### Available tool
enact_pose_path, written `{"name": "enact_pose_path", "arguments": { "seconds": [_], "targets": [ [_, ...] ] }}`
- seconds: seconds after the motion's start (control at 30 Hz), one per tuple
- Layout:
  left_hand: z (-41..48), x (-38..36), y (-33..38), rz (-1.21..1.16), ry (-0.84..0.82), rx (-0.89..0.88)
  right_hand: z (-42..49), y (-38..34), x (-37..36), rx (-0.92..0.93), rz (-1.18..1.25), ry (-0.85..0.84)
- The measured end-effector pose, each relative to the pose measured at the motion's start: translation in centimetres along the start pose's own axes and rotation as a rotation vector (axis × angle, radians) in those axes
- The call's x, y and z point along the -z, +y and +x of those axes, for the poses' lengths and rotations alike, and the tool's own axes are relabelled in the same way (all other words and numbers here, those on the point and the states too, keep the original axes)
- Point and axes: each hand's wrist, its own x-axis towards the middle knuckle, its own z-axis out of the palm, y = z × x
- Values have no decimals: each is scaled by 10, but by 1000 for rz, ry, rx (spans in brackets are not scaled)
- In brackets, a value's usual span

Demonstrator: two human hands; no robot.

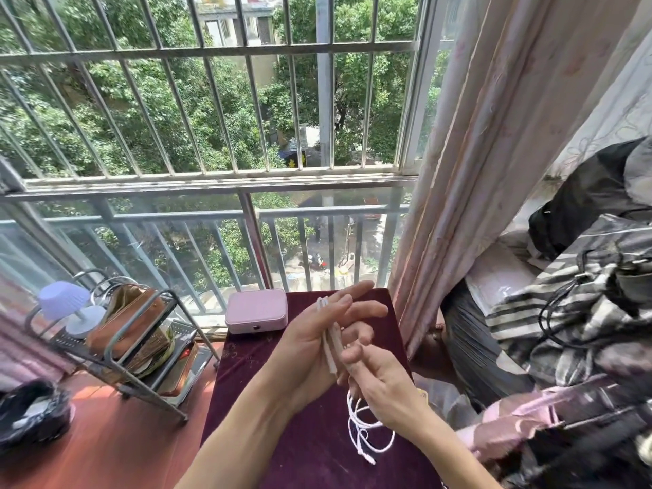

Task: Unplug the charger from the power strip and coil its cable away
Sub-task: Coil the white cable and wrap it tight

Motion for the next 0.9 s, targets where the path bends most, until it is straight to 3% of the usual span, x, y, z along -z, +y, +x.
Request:
{"name": "enact_pose_path", "arguments": {
  "seconds": [0.1,0.4,0.57,0.77,0.9],
  "targets": [
    [2,7,7,-3,-4,-17,-12,-6,1,32,-231,4],
    [2,24,8,198,109,-40,-33,-57,17,78,-562,-198],
    [-1,29,7,345,57,24,-33,-87,30,174,-804,-252],
    [-10,30,4,496,-70,179,-26,-125,54,175,-867,-346],
    [-13,27,1,611,-173,270,-15,-144,69,171,-780,-373]
  ]
}}
